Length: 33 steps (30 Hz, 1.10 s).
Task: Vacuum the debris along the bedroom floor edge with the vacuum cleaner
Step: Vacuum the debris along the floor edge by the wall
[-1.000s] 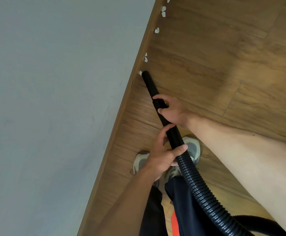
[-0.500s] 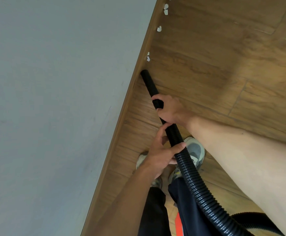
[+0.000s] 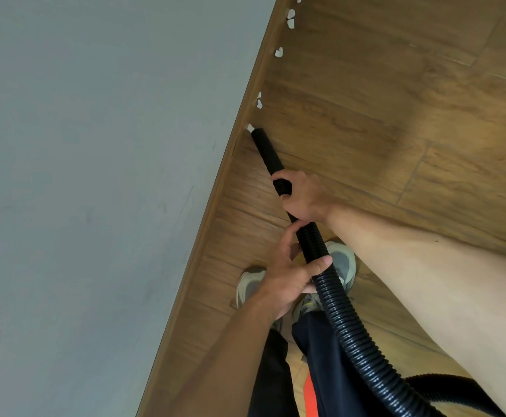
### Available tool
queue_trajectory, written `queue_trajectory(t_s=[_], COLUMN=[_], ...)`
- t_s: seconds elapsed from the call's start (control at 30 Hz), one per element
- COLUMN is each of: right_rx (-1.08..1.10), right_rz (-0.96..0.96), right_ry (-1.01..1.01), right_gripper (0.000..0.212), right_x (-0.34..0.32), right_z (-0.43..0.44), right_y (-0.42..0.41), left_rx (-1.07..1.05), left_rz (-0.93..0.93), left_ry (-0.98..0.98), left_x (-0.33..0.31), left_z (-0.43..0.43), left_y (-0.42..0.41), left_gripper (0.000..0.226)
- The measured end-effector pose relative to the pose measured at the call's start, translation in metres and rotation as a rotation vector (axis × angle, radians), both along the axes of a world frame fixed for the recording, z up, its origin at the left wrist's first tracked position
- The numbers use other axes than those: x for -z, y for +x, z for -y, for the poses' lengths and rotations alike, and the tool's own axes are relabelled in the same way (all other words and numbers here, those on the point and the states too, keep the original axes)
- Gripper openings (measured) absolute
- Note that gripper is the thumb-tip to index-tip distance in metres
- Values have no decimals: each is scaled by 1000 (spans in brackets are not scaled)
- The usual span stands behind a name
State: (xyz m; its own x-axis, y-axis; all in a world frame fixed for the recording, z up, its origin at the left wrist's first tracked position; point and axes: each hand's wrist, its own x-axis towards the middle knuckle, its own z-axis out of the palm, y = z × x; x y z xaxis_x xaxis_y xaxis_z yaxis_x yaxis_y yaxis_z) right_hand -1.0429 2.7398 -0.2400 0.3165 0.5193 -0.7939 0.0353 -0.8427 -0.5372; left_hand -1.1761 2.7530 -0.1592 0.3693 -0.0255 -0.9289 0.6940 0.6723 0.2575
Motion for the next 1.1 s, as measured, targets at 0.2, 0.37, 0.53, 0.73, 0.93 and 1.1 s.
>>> queue_trajectory(t_s=[0.2, 0.37, 0.53, 0.73, 0.93, 1.1], right_rx=[5, -37, -106, -155, -150, -120], right_rz=[-6, 8, 17, 34, 28, 14], right_ry=[87, 75, 65, 67, 64, 44], right_gripper=[51, 53, 54, 55, 56, 57], right_x=[-1, 4, 13, 21, 25, 24], right_z=[2, 2, 8, 13, 9, 9], right_y=[1, 9, 20, 27, 31, 33], left_rx=[-7, -23, -48, -40, -43, 7], left_rz=[14, 29, 27, 28, 54, 56], left_ry=[60, 67, 107, 169, 93, 73], left_x=[2, 13, 27, 37, 35, 30], left_z=[4, 14, 30, 37, 32, 26], left_y=[-4, 6, 19, 28, 30, 32], left_gripper=[70, 67, 67, 69, 67, 69])
